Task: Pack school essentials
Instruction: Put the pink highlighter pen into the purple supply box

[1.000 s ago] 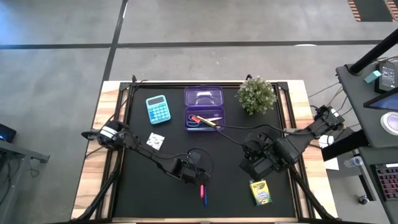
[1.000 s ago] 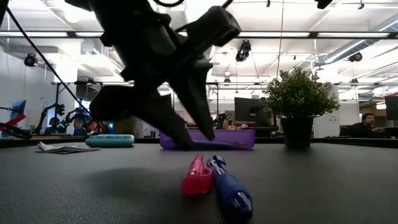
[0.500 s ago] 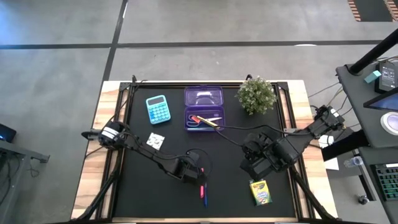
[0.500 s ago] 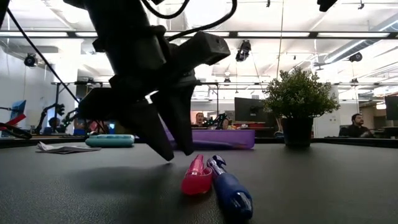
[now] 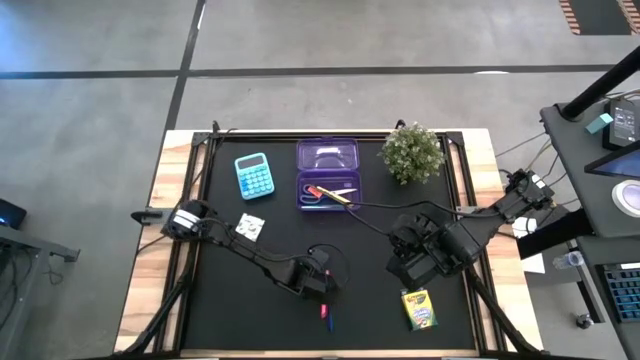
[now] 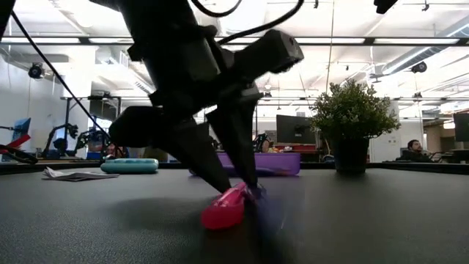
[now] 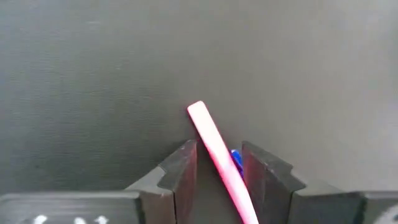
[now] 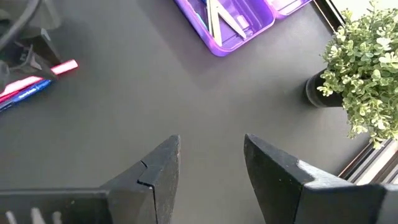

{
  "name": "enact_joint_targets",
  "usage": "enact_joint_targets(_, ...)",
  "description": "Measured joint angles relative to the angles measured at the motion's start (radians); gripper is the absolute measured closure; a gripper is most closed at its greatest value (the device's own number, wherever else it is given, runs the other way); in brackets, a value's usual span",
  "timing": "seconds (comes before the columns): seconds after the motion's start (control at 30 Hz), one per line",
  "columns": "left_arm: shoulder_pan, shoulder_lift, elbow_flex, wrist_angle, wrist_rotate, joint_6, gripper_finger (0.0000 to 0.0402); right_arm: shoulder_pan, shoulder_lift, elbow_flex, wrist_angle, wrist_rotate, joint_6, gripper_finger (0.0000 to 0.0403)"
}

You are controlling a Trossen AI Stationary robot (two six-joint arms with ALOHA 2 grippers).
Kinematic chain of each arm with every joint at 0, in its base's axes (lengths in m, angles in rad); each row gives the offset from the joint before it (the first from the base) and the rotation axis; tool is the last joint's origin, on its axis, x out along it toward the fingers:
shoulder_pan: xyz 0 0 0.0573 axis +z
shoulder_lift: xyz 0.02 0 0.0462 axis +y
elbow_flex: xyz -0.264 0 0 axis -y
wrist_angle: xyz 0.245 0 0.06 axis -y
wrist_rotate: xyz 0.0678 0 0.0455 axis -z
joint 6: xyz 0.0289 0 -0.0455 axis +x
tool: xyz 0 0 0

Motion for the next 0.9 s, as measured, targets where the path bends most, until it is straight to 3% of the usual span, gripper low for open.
enact_joint_targets(0.37, 0.001, 0.014, 0.052, -0.271, -0.009, 0.027, 0.0289, 0.0, 0.0, -0.009, 0.001, 0.0, -0.013, 0.0234)
enact_joint_targets(0.9, -0.023, -0.003, 0.049, -0.294, 0.103, 0.14, 0.0288, 0.0, 0.0, -0.017, 0.0, 0.0, -0.041, 0.0234)
